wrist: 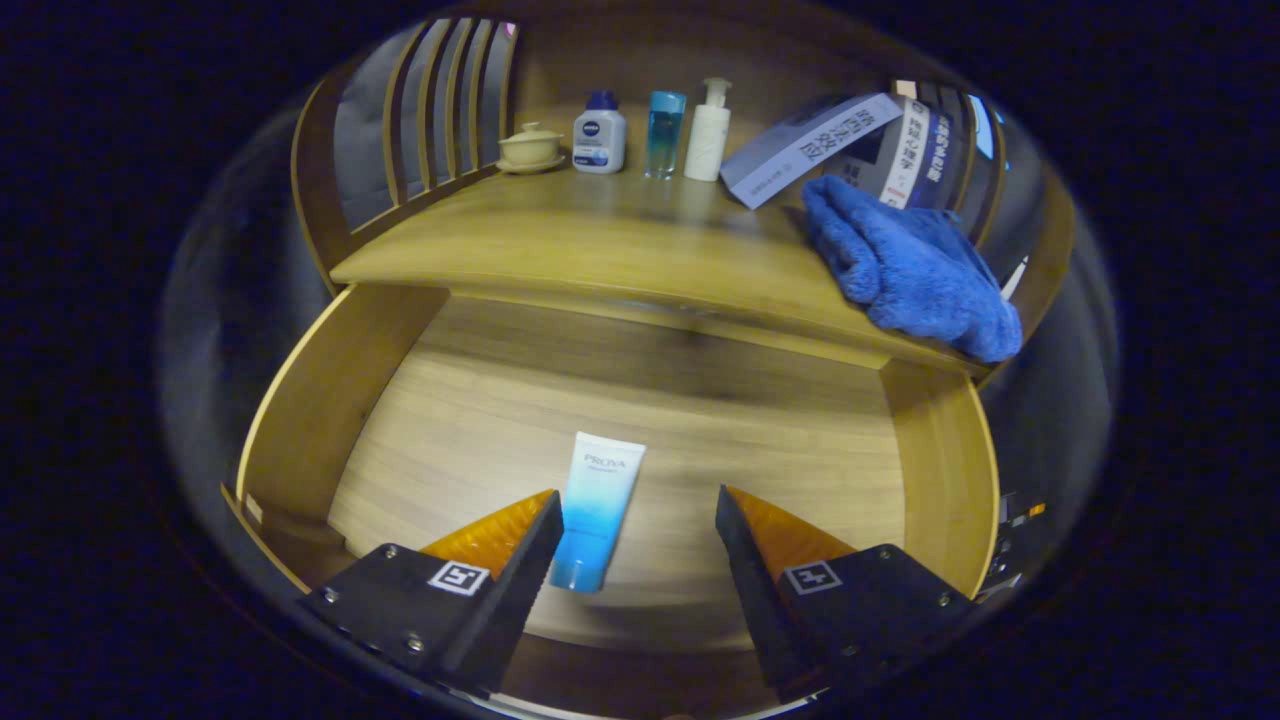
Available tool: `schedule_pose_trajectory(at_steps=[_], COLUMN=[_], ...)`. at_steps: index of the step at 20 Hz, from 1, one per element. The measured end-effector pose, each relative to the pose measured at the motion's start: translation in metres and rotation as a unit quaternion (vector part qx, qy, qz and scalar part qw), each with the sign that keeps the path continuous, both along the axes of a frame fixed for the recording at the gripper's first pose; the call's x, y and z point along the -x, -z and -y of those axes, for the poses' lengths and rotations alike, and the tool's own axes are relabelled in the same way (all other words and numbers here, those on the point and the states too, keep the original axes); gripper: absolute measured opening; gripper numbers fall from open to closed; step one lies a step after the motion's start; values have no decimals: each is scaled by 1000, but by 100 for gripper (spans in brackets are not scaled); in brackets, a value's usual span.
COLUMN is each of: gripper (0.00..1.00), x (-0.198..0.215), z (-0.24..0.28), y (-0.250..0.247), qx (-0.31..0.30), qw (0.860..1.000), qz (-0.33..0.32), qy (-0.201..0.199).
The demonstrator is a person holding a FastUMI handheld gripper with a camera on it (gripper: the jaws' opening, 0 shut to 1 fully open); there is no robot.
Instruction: Pull open the drawer, take out the items inside it, and place them on the countertop above the cabinet.
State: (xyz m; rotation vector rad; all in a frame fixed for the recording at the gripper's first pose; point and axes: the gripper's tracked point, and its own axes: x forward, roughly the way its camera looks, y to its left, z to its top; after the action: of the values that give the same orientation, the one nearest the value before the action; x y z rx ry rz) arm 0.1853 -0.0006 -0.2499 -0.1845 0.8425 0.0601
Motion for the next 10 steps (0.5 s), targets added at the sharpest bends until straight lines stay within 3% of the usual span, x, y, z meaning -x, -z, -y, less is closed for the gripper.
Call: schedule_pose_trajectory(at_steps=[4,7,8,9,10], gripper=[92,84,70,57,44], x=[-7,6,6,2,-6], z=[-7,-9,-6,-8,-4], y=[30,57,64,41,55], qx=[-12,-30,-27,-23,-5], qw=[998,989,989,992,994], qz=[-65,-137,-138,-114,-104], qy=[25,46,47,45,35])
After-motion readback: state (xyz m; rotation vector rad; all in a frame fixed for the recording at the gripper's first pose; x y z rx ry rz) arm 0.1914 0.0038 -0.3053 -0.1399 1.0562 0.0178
